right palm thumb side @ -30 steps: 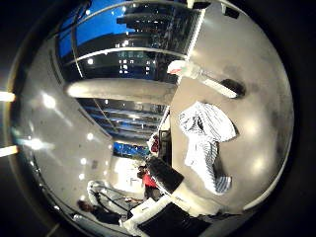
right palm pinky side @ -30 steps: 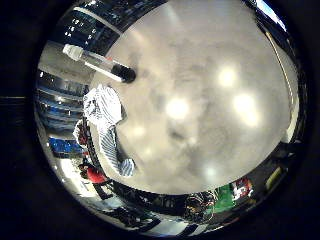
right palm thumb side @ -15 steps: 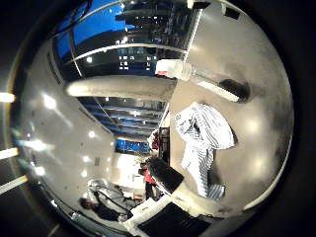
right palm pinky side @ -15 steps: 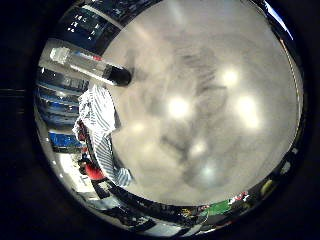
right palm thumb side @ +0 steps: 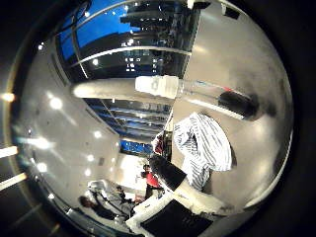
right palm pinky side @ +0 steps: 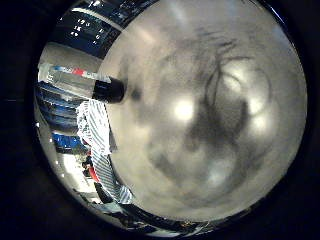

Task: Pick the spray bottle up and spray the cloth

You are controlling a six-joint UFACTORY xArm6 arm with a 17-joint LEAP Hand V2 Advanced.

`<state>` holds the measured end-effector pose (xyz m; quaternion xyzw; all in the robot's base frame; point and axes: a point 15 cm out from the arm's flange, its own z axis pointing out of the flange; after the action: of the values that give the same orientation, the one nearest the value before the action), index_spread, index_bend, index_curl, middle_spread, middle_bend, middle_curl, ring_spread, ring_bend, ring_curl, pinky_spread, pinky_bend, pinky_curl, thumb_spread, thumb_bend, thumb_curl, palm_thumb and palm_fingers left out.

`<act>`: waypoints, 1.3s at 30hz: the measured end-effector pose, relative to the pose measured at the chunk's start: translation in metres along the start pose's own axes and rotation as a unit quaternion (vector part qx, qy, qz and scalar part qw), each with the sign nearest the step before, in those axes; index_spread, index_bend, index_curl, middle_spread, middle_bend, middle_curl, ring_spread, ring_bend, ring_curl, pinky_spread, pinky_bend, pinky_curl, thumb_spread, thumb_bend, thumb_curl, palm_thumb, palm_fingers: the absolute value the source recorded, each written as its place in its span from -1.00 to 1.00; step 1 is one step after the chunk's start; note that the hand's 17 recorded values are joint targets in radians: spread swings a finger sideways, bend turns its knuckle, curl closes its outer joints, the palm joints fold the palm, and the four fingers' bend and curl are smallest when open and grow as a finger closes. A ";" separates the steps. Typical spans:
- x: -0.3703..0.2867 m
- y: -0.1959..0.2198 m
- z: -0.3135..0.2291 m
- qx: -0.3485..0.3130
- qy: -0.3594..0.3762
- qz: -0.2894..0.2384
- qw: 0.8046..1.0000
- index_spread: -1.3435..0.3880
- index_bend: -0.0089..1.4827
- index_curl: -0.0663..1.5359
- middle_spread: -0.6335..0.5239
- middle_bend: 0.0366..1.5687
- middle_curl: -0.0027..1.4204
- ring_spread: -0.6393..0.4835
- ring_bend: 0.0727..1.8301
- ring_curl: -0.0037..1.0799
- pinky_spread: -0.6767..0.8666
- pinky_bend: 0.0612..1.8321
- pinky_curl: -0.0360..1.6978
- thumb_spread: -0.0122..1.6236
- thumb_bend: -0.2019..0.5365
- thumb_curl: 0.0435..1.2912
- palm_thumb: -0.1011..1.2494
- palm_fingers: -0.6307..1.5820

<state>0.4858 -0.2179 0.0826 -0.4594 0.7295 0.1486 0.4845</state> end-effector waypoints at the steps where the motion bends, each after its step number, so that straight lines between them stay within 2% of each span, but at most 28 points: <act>1: 0.001 0.001 0.004 -0.003 -0.001 0.001 1.000 0.29 -0.79 -0.61 0.20 -0.69 -0.50 0.34 -0.62 -0.52 0.36 -0.57 -0.62 0.28 -0.52 -0.61 -0.13 -0.35; 13: -0.032 0.002 0.055 -0.026 -0.026 -0.014 0.999 0.30 -0.79 -0.60 0.19 -0.68 -0.50 0.34 -0.63 -0.52 0.36 -0.58 -0.61 0.28 -0.52 -0.61 -0.11 -0.34; 22: -0.032 -0.013 0.079 -0.037 -0.030 -0.029 0.998 0.30 -0.79 -0.60 0.18 -0.67 -0.50 0.32 -0.64 -0.53 0.36 -0.59 -0.62 0.27 -0.52 -0.61 -0.10 -0.33; 28: -0.030 -0.025 0.090 -0.040 -0.031 -0.038 0.998 0.30 -0.78 -0.60 0.12 -0.60 -0.48 0.27 -0.59 -0.52 0.35 -0.60 -0.62 0.27 -0.52 -0.60 -0.08 -0.23; 30: -0.031 -0.027 0.094 -0.042 -0.032 -0.041 0.998 0.29 -0.80 -0.60 0.07 -0.56 -0.46 0.18 -0.49 -0.50 0.32 -0.59 -0.63 0.27 -0.51 -0.60 -0.06 -0.11; 31: -0.033 -0.026 0.097 -0.045 -0.032 -0.042 0.998 0.27 -0.80 -0.61 0.02 -0.52 -0.45 0.09 -0.37 -0.45 0.23 -0.56 -0.64 0.27 -0.51 -0.59 -0.05 0.02; 32: -0.033 -0.026 0.099 -0.045 -0.033 -0.041 0.998 0.26 -0.79 -0.60 -0.01 -0.48 -0.43 0.03 -0.30 -0.41 0.16 -0.54 -0.63 0.27 -0.50 -0.59 -0.02 0.05; 33: -0.033 -0.026 0.099 -0.044 -0.034 -0.038 0.998 0.24 -0.78 -0.60 -0.05 -0.41 -0.40 -0.03 -0.23 -0.38 0.06 -0.50 -0.64 0.26 -0.51 -0.59 -0.01 0.16; 34: -0.034 -0.027 0.099 -0.041 -0.036 -0.034 0.998 0.21 -0.76 -0.59 -0.11 -0.30 -0.34 -0.11 -0.13 -0.30 -0.13 -0.39 -0.60 0.26 -0.50 -0.58 0.01 0.34; 36: -0.041 -0.029 0.102 -0.036 -0.047 -0.028 0.998 0.15 -0.72 -0.56 -0.17 -0.22 -0.28 -0.18 -0.06 -0.25 -0.39 -0.26 -0.57 0.25 -0.49 -0.57 0.07 0.50; 37: -0.045 -0.029 0.103 -0.037 -0.055 -0.027 0.997 0.14 -0.70 -0.54 -0.18 -0.20 -0.26 -0.19 -0.03 -0.21 -0.46 -0.22 -0.54 0.25 -0.49 -0.57 0.10 0.54; 39: -0.054 -0.028 0.105 -0.039 -0.069 -0.026 0.997 0.10 -0.39 -0.40 -0.17 0.03 -0.15 -0.20 0.05 -0.12 -0.56 -0.08 -0.45 0.24 -0.47 -0.55 0.20 0.75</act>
<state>0.5747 -0.1348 0.0832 -0.4854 0.6757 0.1958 0.5190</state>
